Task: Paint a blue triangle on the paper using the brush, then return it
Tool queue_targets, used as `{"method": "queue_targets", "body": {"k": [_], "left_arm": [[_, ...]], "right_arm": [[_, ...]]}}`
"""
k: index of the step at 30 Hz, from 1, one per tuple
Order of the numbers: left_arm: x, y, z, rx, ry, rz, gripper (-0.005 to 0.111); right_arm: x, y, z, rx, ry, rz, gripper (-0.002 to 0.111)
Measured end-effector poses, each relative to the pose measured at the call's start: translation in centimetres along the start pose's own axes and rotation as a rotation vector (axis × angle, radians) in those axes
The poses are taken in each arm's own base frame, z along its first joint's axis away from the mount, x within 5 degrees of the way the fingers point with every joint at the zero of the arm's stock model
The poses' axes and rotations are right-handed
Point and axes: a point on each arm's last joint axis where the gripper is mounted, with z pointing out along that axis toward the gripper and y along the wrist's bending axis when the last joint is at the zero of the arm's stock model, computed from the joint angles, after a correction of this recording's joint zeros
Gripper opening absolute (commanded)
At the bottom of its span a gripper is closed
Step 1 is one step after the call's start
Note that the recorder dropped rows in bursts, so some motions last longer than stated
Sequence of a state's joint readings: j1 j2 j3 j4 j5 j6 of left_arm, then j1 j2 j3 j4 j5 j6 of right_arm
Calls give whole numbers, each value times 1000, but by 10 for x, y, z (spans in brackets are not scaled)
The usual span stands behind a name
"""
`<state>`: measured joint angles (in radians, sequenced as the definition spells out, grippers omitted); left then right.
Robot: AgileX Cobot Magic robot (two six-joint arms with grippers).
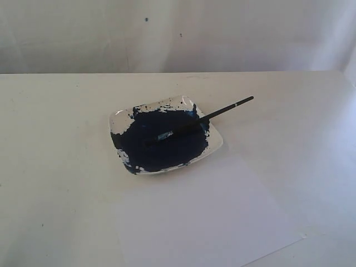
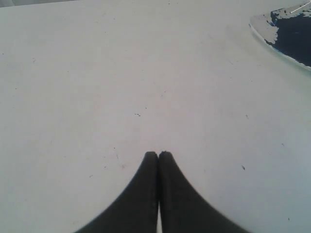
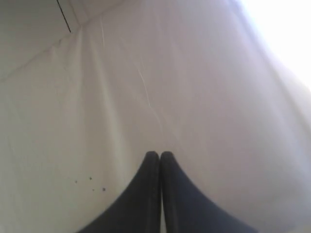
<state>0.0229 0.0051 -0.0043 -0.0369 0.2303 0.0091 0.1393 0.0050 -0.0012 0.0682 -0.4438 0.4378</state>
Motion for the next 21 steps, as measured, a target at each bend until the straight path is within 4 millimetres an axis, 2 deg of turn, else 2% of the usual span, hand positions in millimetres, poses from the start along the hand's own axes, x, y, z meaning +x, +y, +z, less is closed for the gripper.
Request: {"method": "queue_targets", "body": {"k": [3, 6, 15, 21], "left_arm": [[0, 0, 0, 0, 0, 0, 0], [0, 0, 0, 0, 0, 0, 0], [0, 0, 0, 0, 0, 0, 0], [0, 0, 0, 0, 0, 0, 0]], "right_arm": [[3, -4, 0, 49, 30, 150, 0], [6, -5, 3, 105, 122, 207, 0], [6, 6, 39, 319, 643, 121, 0], [12, 16, 72, 250, 814, 98, 0]]}}
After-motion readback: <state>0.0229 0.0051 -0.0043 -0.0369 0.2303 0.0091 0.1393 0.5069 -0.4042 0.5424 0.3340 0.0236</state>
